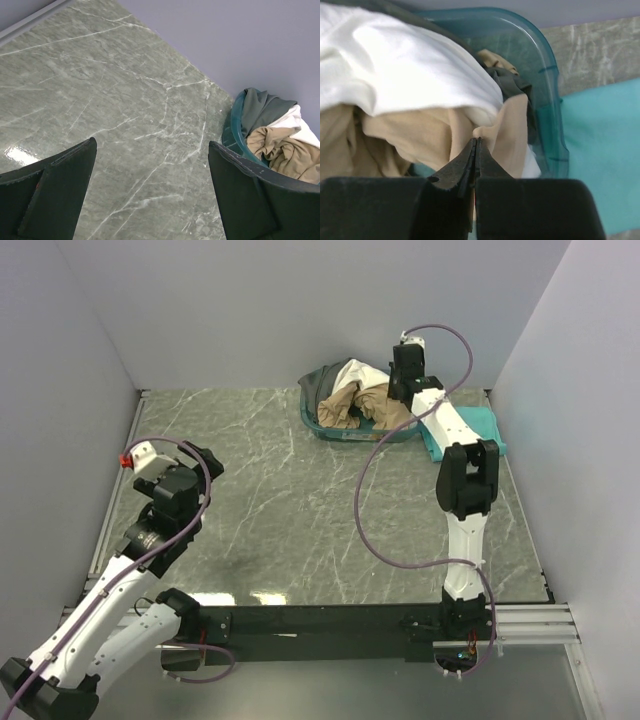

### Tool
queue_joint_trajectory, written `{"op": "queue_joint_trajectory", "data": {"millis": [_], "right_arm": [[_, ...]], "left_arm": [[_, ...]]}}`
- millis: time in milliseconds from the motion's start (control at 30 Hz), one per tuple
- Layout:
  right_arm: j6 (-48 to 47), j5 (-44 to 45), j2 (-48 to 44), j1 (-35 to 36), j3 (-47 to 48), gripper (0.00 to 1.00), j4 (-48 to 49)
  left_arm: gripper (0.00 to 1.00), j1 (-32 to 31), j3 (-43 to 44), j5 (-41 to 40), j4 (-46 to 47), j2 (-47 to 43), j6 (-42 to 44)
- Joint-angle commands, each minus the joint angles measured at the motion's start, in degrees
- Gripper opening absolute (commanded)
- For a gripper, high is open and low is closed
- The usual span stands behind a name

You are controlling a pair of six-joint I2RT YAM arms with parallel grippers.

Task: Fold and stack the t-shirts
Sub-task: Grab the tshirt from the pile, then move the tshirt to the center of the board

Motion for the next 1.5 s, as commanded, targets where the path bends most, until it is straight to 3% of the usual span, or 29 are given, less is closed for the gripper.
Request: {"op": "queue_joint_trajectory", "data": {"millis": [0, 367, 633, 867, 967, 1300, 1467], "right_arm": [[-3.41, 3.20, -9.10, 1.91, -3.79, 0.00, 4.58], [-12.99, 16.65, -30.38, 8.07, -11.72, 0.00, 21.63], [-15.45, 17.98, -34.96, 9.04, -0.49, 0.00, 23.85], [-15.28, 11.47, -34.17, 11.32, 13.49, 0.00, 19.27], [-17.65, 10.15, -34.60, 14.74, 16.75, 0.00, 20.84], [-46.00, 17.27, -32.24, 35.57, 22.72, 0.00, 38.15], [-48.86, 14.92, -31.35, 44.09, 26.95, 0.00, 40.10]], "left_arm": [[0.99, -0.05, -0.11, -1.20, 0.62, -1.22, -0.56], [0.99, -0.05, -0.11, -1.37, 0.09, -1.74, -0.91], [0.99, -0.05, -0.81, -0.14, 0.88, -2.97, -0.47], [0.99, -0.05, -0.73, 1.09, 1.50, -2.89, -0.12], [1.00, -0.05, -0.38, 1.53, 1.41, -2.54, 0.06], [0.99, -0.05, -0.37, 4.16, 2.55, -2.71, 0.67], [0.99, 0.04, 0.59, 5.48, 2.11, -2.10, 0.32]]}}
